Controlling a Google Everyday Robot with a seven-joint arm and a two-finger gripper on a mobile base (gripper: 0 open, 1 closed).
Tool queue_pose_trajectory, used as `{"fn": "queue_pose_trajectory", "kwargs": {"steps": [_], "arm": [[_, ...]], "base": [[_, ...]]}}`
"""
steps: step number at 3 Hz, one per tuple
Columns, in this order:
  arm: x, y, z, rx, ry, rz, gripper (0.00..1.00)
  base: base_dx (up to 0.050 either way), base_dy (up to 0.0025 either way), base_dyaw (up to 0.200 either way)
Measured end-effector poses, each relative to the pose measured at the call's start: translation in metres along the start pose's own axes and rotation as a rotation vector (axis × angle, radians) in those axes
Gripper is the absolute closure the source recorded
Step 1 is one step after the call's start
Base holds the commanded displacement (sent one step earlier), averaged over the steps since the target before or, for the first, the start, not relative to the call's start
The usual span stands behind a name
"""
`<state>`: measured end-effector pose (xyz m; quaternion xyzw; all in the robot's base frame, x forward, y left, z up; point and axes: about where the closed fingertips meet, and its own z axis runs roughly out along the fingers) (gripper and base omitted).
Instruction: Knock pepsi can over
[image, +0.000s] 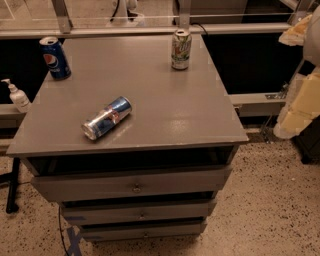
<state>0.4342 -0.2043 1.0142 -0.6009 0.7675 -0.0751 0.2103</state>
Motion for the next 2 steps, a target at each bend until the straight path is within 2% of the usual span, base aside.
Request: {"fn": "queue_pose_trajectory", "kwargs": {"steps": [1,2], "arm": [[0.0,0.0,0.0,0.0,0.0,0.0,0.0],[0.0,0.0,0.0,0.0,0.0,0.0,0.0]], "base": [[0.015,0.00068,0.077],[0.0,0.0,0.0]]}}
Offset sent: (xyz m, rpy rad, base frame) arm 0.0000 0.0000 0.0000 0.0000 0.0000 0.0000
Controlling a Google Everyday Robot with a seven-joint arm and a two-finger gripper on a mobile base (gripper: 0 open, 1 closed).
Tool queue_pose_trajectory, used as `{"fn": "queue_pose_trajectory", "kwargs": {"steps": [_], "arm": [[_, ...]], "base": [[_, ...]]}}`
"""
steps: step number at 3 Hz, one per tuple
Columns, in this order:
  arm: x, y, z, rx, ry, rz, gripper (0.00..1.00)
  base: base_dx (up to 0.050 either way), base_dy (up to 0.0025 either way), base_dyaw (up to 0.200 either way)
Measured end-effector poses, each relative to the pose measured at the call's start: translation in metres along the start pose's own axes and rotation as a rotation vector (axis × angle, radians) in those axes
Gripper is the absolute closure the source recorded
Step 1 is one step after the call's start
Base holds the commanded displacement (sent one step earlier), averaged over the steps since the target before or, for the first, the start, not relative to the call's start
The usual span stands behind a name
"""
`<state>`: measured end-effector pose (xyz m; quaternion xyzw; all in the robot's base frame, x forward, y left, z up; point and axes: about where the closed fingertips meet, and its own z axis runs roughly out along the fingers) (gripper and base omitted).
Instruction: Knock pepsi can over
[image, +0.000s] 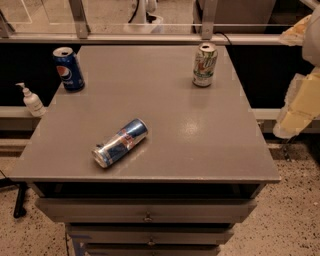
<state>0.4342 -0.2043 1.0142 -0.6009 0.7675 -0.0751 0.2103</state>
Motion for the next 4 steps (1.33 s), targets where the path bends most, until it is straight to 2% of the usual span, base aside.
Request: {"fn": "queue_pose_trajectory", "kwargs": {"steps": [1,2,3,4], "arm": [[-0.05,0.004,0.019,-0.013,-0.121,0.011,0.0],[-0.142,0.019,0.052,-0.062,-0.317,0.029,0.0],[-0.223,0.025,0.074,-0.078,-0.487,0.043,0.0],[-0.234,0.013,0.068,-0.026,-0.528,0.052,0.0]], "base": [[0.0,0.0,0.0],[0.0,0.0,0.0],[0.0,0.0,0.0],[0.0,0.0,0.0]]}}
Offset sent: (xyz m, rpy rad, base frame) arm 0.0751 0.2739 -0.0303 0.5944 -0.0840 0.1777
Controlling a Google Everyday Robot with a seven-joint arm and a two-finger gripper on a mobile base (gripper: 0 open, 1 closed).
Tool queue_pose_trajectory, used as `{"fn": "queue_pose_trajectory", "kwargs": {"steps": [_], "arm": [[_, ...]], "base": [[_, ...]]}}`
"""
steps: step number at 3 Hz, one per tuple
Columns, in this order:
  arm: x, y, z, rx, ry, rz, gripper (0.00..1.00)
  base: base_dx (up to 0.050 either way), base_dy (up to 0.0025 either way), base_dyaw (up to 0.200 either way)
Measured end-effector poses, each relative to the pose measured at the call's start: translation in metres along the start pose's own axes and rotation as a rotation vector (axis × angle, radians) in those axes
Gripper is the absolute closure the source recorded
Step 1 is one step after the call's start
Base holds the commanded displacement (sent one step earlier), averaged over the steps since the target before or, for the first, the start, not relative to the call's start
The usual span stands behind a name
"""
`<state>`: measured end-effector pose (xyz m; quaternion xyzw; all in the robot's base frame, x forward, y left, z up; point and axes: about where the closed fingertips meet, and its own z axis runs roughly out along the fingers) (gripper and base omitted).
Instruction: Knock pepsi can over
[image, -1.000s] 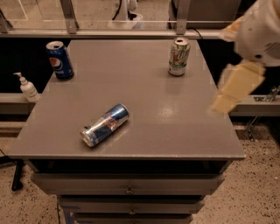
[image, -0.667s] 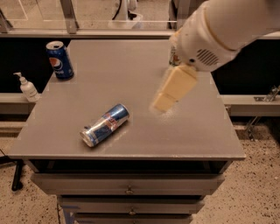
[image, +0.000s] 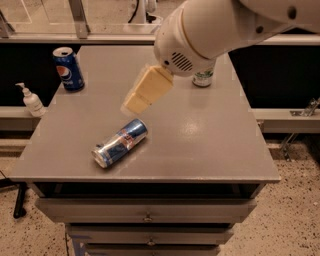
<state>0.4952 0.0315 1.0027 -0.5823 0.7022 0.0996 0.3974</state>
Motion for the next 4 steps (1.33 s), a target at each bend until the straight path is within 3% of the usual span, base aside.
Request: {"fn": "queue_pose_trajectory", "kwargs": {"steps": [1,2,4], "arm": [[0.0,0.0,0.0,0.0,0.0,0.0,0.0],[-0.006,-0.006,0.006,0.038,-0.03,0.014,0.0],[-0.022,-0.051,0.081,0.131,-0.197,0.081,0.0]], "base": [[0.0,0.0,0.0],[0.0,0.0,0.0],[0.0,0.0,0.0]]}}
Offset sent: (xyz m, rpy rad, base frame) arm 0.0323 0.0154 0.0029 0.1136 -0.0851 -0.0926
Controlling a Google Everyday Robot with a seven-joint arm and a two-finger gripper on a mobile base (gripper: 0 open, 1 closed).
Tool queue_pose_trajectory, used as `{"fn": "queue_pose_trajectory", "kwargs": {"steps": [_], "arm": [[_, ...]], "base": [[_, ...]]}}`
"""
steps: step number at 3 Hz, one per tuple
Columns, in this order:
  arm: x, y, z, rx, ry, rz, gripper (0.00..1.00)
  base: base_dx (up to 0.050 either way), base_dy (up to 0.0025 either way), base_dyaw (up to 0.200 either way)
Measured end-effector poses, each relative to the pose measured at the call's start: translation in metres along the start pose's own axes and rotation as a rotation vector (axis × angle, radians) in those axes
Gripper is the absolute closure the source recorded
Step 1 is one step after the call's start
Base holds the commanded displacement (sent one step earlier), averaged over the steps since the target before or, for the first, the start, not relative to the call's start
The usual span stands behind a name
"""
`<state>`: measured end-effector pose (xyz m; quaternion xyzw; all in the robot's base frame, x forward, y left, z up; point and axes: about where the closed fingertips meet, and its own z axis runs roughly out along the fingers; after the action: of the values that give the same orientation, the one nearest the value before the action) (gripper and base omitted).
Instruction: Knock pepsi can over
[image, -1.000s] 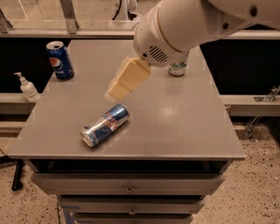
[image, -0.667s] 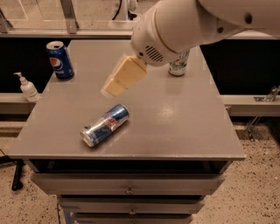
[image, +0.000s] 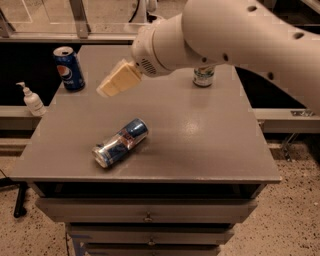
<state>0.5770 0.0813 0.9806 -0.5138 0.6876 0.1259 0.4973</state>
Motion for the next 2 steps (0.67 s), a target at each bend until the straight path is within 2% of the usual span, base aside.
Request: {"fn": "queue_pose_trajectory", "kwargs": {"steps": [1,2], "arm": [[-0.011,-0.009,0.046,0.012,-0.074,0.02,0.0],[-0.023,-0.007,0.088,-0.012,-0.127,0.034,0.0]], "base": [[0.0,0.0,0.0],[0.0,0.0,0.0]]}}
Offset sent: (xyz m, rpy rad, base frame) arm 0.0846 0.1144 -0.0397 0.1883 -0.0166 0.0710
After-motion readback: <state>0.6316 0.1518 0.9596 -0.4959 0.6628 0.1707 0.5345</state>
